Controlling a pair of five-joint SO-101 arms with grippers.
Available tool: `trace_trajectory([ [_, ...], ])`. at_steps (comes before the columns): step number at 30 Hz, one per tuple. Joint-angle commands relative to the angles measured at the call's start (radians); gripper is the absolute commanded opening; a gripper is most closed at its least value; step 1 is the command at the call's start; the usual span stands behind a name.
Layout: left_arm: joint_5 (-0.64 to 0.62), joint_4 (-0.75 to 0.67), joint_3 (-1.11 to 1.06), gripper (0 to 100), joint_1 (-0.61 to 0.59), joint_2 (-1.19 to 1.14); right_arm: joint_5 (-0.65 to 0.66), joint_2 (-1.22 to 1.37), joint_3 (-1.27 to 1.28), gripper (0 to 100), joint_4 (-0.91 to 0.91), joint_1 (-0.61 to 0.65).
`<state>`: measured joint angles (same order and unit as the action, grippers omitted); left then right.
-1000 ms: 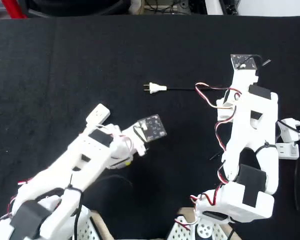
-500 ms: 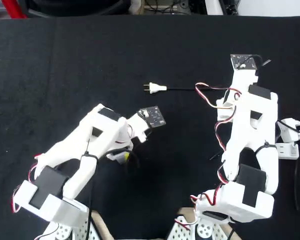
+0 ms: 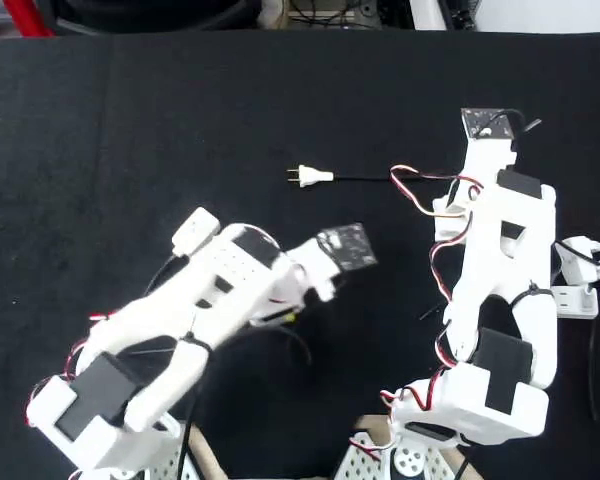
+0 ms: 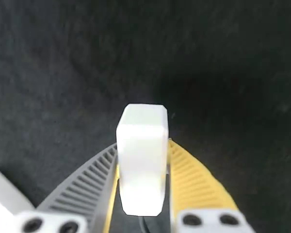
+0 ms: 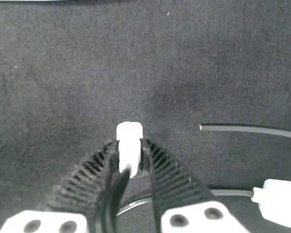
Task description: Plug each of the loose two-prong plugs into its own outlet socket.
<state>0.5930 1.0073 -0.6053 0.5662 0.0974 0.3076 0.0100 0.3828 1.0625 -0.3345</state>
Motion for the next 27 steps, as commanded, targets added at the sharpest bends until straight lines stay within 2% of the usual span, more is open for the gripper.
trace_trajectory([
  [1,-0.038,-0.058,0.041,7,0.065,0.041,0.002,-0.007,-0.027,1.2,-0.014,0.006],
  [6,-0.04,-0.068,0.039,8,0.016,0.041,0.002,-0.005,-0.027,1.2,-0.014,0.006],
  [11,-0.025,-0.069,0.039,30,-0.028,0.041,0.003,-0.005,-0.027,1.2,-0.014,0.012],
  [15,0.08,-0.068,0.028,40,-0.033,0.041,0.003,-0.005,-0.027,1.2,-0.014,0.012],
  [20,0.094,-0.081,0.042,36,-0.084,0.041,0.002,-0.005,-0.027,1.2,-0.014,0.012],
  [27,0.158,-0.199,0.03,30,-0.197,0.043,0.003,-0.005,-0.027,1.2,-0.014,0.012],
])
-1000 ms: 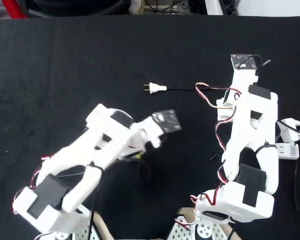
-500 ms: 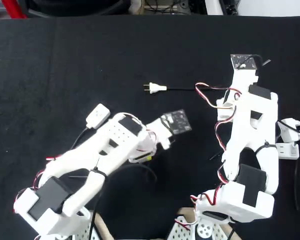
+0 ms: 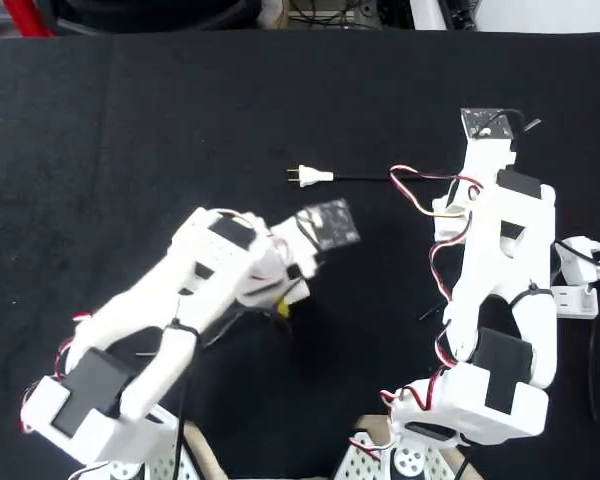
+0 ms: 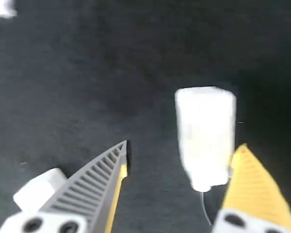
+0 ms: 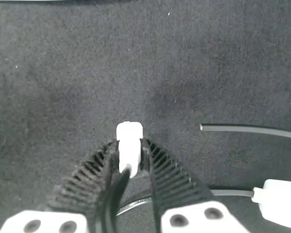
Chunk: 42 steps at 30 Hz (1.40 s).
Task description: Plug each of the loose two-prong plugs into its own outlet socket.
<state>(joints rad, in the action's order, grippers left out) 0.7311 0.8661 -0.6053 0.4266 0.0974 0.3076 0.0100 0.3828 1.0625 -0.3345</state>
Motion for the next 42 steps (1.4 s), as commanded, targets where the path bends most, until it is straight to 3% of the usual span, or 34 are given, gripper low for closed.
trace_trajectory([
  [1,0.02,-0.077,0.03,30,-0.067,0.043,0.003,-0.005,-0.027,1.2,-0.014,0.012],
  [9,0.017,-0.1,0.022,28,-0.094,0.054,0.005,-0.005,-0.027,1.2,-0.014,0.012],
  [15,0.0,0.087,0.041,28,-0.053,0.107,0.002,-0.013,-0.022,1.2,-0.014,0.012],
  [20,-0.158,0.19,-0.038,28,-0.076,0.361,0.003,-0.105,0.045,1.2,-0.055,0.092],
  [25,-0.262,0.192,-0.288,28,-0.228,0.769,0.005,-0.355,0.213,1.2,-0.078,0.238],
  [32,-0.331,0.209,-0.684,28,-0.621,1.361,-0.003,-0.688,0.401,1.1,-0.072,0.559],
  [38,-0.319,0.364,-0.891,28,-0.757,1.738,-0.172,-0.595,0.367,1.1,-0.063,0.698],
  [42,-0.241,0.39,-0.941,28,-0.779,1.694,-0.181,-0.432,0.314,1.1,-0.069,0.778],
])
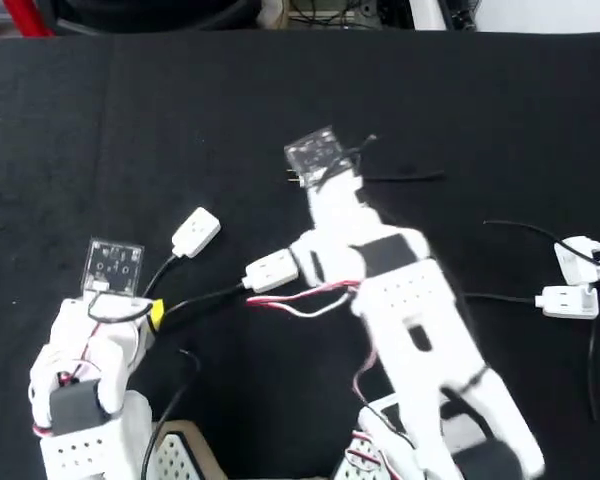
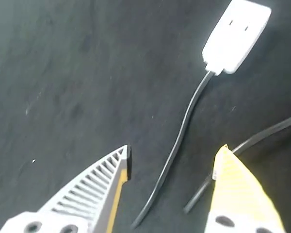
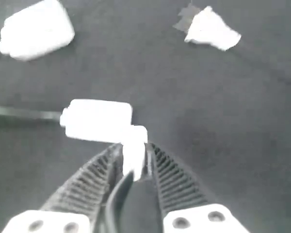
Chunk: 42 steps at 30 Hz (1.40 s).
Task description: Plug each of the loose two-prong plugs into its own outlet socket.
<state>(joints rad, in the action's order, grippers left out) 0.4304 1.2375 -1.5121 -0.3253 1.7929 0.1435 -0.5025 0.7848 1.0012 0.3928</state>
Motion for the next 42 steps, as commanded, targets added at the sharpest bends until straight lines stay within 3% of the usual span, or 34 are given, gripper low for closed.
trace_trajectory([
  [1,0.081,0.008,-0.065,28,-0.022,-0.003,-0.018,0.12,-0.104,1.1,-0.015,0.066],
  [9,0.121,-0.054,-0.139,28,-0.018,0.031,-0.049,0.251,-0.194,1.1,-0.008,0.084],
  [14,0.123,-0.054,-0.139,28,-0.016,0.031,-0.149,0.26,-0.209,1.1,-0.002,0.087],
  [42,0.124,-0.052,-0.139,28,-0.016,0.031,-0.181,0.387,-0.291,1.1,0.051,0.014],
])
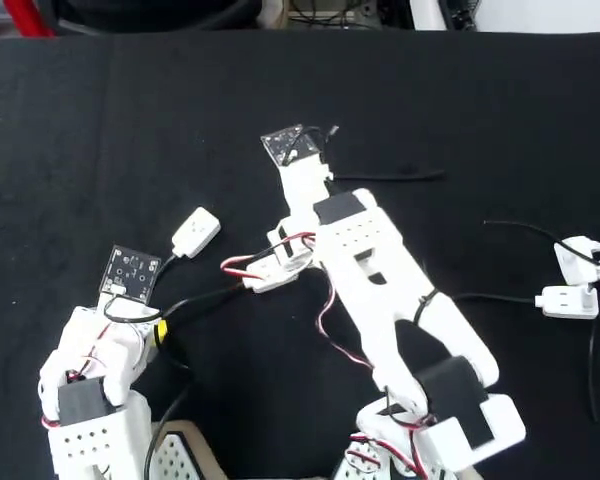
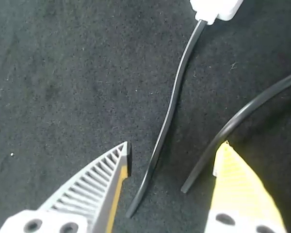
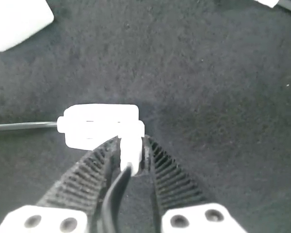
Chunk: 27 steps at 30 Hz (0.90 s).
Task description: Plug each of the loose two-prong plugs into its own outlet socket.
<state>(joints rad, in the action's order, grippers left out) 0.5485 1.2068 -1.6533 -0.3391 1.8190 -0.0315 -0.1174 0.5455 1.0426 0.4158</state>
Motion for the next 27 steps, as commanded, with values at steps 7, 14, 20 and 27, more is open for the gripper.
trace_trajectory([
  [7,0.006,-0.023,0.002,28,-0.002,0.005,-0.003,-0.005,-0.05,1.1,0.009,0.026],
  [14,0.006,-0.023,0.002,28,-0.002,0.005,-0.005,0.004,-0.047,1.1,0.002,0.029],
  [20,0.006,-0.023,0.002,28,-0.002,0.005,-0.011,0.004,-0.045,1.1,-0.006,0.029],
  [27,0.006,-0.025,0.002,28,-0.002,0.005,-0.044,0.004,-0.005,1.1,-0.063,0.029],
])
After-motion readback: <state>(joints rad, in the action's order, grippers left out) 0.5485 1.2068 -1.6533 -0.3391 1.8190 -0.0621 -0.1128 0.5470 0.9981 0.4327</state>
